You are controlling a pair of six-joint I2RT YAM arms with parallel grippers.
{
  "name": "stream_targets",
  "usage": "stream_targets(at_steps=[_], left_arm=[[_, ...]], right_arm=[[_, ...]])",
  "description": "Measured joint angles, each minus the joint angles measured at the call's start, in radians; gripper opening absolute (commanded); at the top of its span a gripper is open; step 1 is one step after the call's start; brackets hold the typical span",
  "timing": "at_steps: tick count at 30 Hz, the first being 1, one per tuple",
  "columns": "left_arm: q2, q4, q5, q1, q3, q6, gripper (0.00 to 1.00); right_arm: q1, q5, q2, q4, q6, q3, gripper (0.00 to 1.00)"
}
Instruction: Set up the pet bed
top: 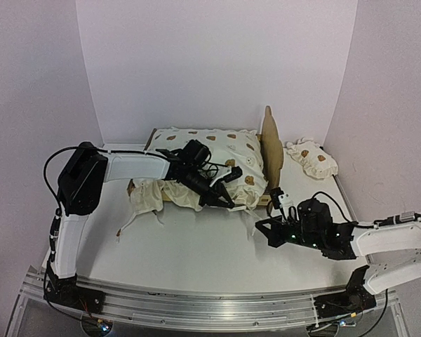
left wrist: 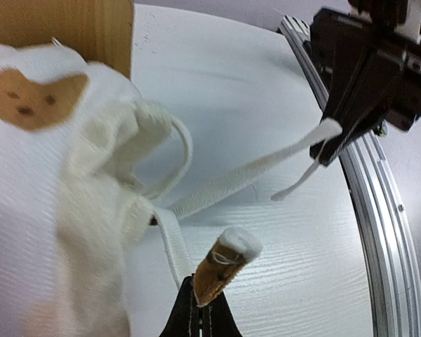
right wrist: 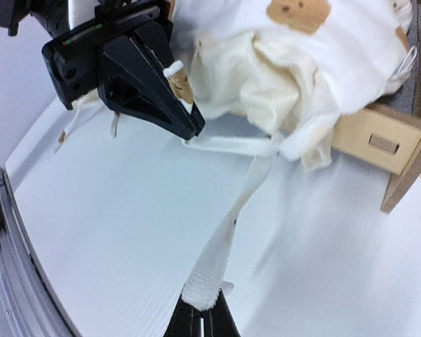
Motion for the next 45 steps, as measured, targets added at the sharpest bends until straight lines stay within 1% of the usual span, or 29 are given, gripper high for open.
stream_targets(at_steps=[3,5,6,8,11,14,16,18,20,23,26,30,32,35,41,45], left_arm=[[0.000,-0.008,0.002,-0.012,-0.048,0.064,0.24],[0.000,-0.020,0.000,-0.023,-0.069,0.122,0.38],[0.000,-0.029,-0.003,-0.029,-0.076,0.152,0.42],[0.000,-0.054,-0.018,-0.042,-0.089,0.234,0.47],[-0.006,-0.091,-0.053,-0.059,-0.130,0.362,0.52],[-0.030,-0.122,-0.083,-0.068,-0.181,0.459,0.56],[-0.044,-0.120,-0.090,-0.068,-0.189,0.475,0.56],[-0.055,-0.080,-0.093,-0.068,-0.181,0.422,0.56],[-0.056,-0.019,-0.097,-0.068,-0.156,0.324,0.55],[-0.057,0.122,-0.118,-0.071,-0.143,0.160,0.52],[-0.056,0.254,-0.184,-0.087,-0.144,0.009,0.49],[-0.055,0.388,-0.272,-0.118,-0.149,-0.121,0.46],[-0.052,0.442,-0.307,-0.132,-0.155,-0.163,0.44],[-0.042,0.515,-0.354,-0.151,-0.168,-0.212,0.39],[-0.008,0.592,-0.441,-0.169,-0.190,-0.254,0.36],[0.013,0.619,-0.492,-0.171,-0.207,-0.256,0.27]], right_arm=[[-0.003,-0.064,-0.010,-0.179,0.007,0.064,0.00],[-0.015,-0.112,0.003,-0.255,0.023,0.096,0.00],[-0.026,-0.137,0.016,-0.283,0.037,0.110,0.00],[-0.062,-0.198,0.057,-0.324,0.076,0.136,0.00],[-0.122,-0.298,0.132,-0.364,0.146,0.174,0.00],[-0.152,-0.363,0.167,-0.386,0.209,0.194,0.00],[-0.162,-0.393,0.176,-0.392,0.252,0.202,0.00],[-0.166,-0.401,0.176,-0.394,0.284,0.202,0.00],[-0.169,-0.400,0.176,-0.396,0.314,0.202,0.00],[-0.169,-0.376,0.176,-0.399,0.336,0.202,0.00],[-0.169,-0.339,0.176,-0.401,0.339,0.203,0.00],[-0.169,-0.296,0.176,-0.403,0.329,0.223,0.00],[-0.173,-0.283,0.176,-0.400,0.318,0.236,0.00],[-0.181,-0.273,0.178,-0.393,0.305,0.249,0.00],[-0.203,-0.271,0.183,-0.385,0.286,0.251,0.00],[-0.214,-0.272,0.184,-0.376,0.278,0.251,0.00]])
